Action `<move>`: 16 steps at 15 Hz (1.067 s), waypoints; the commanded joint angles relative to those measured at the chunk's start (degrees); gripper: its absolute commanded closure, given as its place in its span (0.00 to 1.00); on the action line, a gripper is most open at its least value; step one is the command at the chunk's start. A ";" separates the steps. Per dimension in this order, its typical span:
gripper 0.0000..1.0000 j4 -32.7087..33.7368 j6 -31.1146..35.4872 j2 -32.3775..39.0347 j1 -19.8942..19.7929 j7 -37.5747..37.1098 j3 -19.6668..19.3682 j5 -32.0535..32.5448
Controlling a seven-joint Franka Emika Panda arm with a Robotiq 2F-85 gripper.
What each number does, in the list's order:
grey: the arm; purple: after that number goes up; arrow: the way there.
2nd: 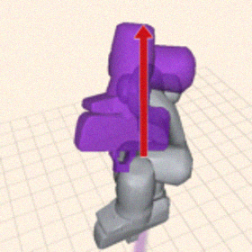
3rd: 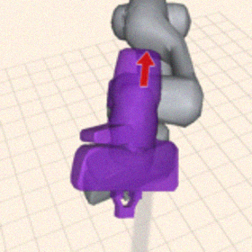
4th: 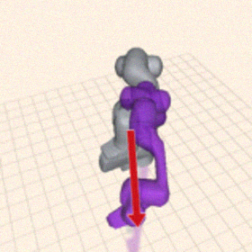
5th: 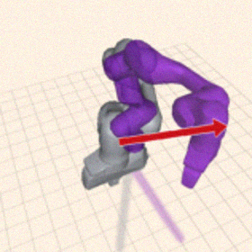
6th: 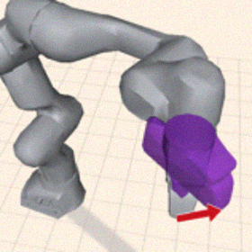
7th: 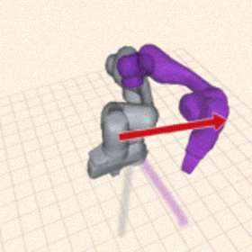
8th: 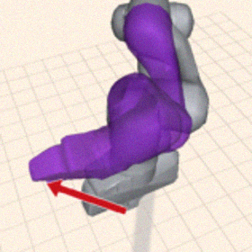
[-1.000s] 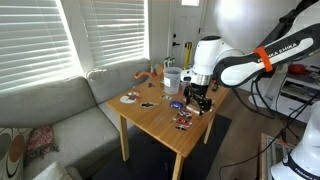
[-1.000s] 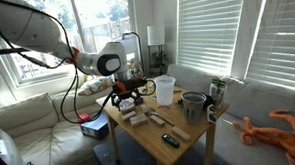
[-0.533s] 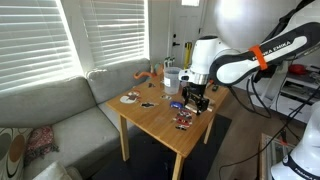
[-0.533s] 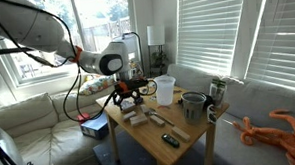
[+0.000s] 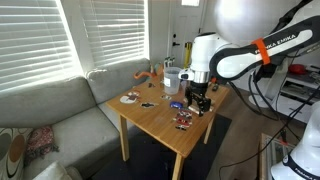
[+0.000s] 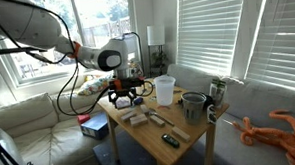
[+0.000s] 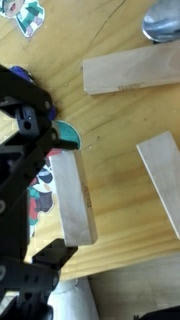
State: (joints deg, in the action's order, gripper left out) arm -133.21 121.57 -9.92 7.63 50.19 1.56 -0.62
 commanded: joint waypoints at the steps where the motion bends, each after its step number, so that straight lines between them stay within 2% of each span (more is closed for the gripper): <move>1: 0.38 0.39 -2.34 -1.77 -0.55 -11.66 1.24 -0.87; 16: 0.38 2.64 1.33 2.01 -3.16 -56.13 1.91 -0.58</move>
State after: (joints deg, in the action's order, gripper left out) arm -132.48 122.05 -9.83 5.54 2.15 2.31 -0.62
